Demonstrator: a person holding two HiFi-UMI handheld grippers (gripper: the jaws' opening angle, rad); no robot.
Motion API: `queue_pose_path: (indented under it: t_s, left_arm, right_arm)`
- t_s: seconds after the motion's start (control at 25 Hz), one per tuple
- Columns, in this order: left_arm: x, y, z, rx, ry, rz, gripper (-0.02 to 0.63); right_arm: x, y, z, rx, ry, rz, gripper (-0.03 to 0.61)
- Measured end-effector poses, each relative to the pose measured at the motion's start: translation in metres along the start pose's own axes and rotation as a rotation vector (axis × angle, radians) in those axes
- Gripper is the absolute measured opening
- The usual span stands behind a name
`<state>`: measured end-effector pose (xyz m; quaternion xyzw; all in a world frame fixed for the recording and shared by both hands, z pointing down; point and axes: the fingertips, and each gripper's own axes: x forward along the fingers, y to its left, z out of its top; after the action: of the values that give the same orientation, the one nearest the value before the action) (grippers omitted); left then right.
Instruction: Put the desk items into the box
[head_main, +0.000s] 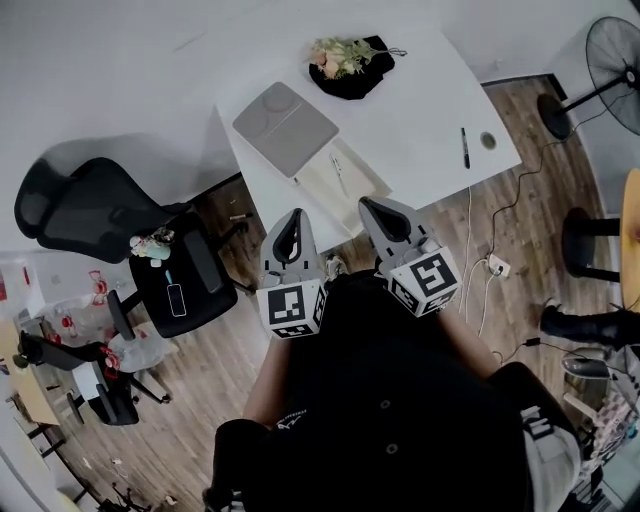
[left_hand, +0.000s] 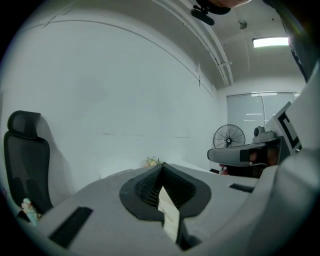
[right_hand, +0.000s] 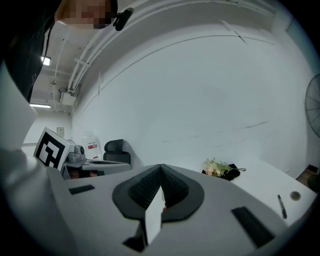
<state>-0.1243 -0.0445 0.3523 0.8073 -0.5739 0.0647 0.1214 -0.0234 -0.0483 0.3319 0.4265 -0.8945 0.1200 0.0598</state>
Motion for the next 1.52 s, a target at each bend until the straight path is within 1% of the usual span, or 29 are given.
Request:
queue_pose_path:
  t_s: [0.16, 0.44, 0.52, 0.68, 0.88, 1.08, 1.32, 1.52]
  left_arm:
    - [-0.008, 0.005, 0.019, 0.023, -0.056, 0.023, 0.008]
    - [-0.023, 0.012, 0.065, 0.003, -0.163, 0.064, 0.008]
    - [-0.026, 0.012, 0.077, 0.008, -0.190, 0.062, 0.008]
    - [-0.029, 0.011, 0.097, 0.034, -0.234, 0.049, 0.008]
    - [-0.031, 0.012, 0.108, 0.054, -0.255, 0.041, 0.008]
    - [-0.032, 0.016, 0.109, 0.046, -0.261, 0.042, 0.008]
    - [-0.034, 0.018, 0.101, 0.036, -0.244, 0.056, 0.008]
    - [-0.035, 0.018, 0.095, 0.043, -0.231, 0.062, 0.008]
  right_arm:
    - [-0.001, 0.006, 0.017, -0.012, -0.044, 0.010, -0.002]
    - [-0.006, 0.025, 0.057, -0.073, -0.120, 0.048, -0.002]
    - [-0.007, 0.029, 0.067, -0.083, -0.138, 0.050, -0.002]
    - [-0.004, 0.029, 0.084, -0.106, -0.157, 0.025, -0.002]
    - [0.001, 0.033, 0.101, -0.129, -0.193, 0.012, -0.002]
    - [0.005, 0.034, 0.110, -0.127, -0.212, -0.009, -0.002]
    - [0.007, 0.039, 0.105, -0.140, -0.201, -0.003, -0.002]
    - [0.009, 0.039, 0.103, -0.149, -0.193, 0.007, -0.002]
